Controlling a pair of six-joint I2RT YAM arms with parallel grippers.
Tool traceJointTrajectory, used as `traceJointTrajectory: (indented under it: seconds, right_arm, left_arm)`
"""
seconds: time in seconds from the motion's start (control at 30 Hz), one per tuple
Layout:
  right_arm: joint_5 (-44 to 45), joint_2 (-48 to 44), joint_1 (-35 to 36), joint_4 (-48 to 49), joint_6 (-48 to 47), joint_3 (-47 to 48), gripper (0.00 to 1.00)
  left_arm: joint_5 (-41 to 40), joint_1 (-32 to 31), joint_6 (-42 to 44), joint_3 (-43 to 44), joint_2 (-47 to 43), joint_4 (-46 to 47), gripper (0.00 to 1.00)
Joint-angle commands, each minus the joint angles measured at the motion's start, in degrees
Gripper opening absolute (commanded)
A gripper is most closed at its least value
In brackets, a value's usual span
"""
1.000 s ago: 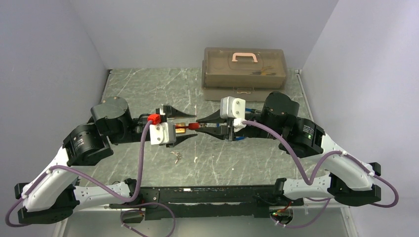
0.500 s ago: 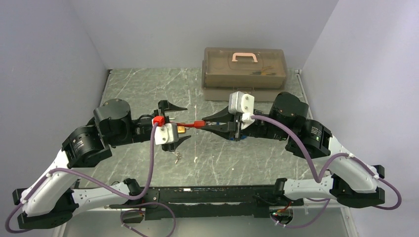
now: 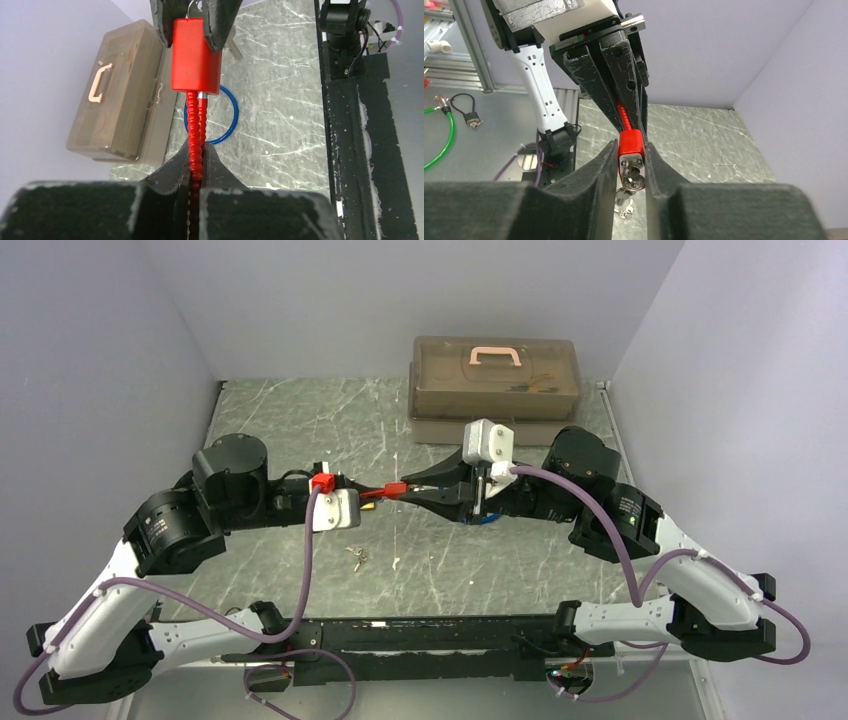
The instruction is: Unlock with the key
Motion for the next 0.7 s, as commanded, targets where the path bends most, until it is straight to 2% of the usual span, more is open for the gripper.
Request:
traceJointTrajectory:
  seconds: [0.0,0.07,0.13,0.23,0.33,0.47,0.67]
  right_arm:
    - [1.90,0.48,0.34,1.18,-0.43,-1.03,0.33]
    - [1.59,1.04,0.27,0.77,-0.47,-0.39,0.57]
    - [0.43,3.02,0.34,-2.42,-1.43,2.77,0.66]
    - [-0.24,6.80,0.36,-8.54,-2.95,8.70,0.72]
    - [-0.81,9.34,0.34,-11.63,-3.87,12.39,0.70]
    - [-0.85,10.15,0.34,-12.86,-4.46,14.69,0.58]
    - [0.92,7.89,0.35,-13.62,-4.64,14.81,0.59]
  left_arm:
    - [4.29,1.53,-2.31,3.28,-0.07,4.16,0.00]
    - [4.52,1.77,-2.21,3.37,-0.25,4.01,0.00]
    - [4.60,1.86,-2.19,3.45,-0.36,3.85,0.00]
    - [4.55,1.93,-2.23,3.62,-0.47,3.79,0.00]
    - [5.22,2.03,-1.95,3.65,-0.55,3.29,0.00]
    - [4.84,1.98,-1.30,2.74,-1.04,2.69,0.00]
    - [3.32,2.37,-0.61,1.62,-1.39,1.80,0.00]
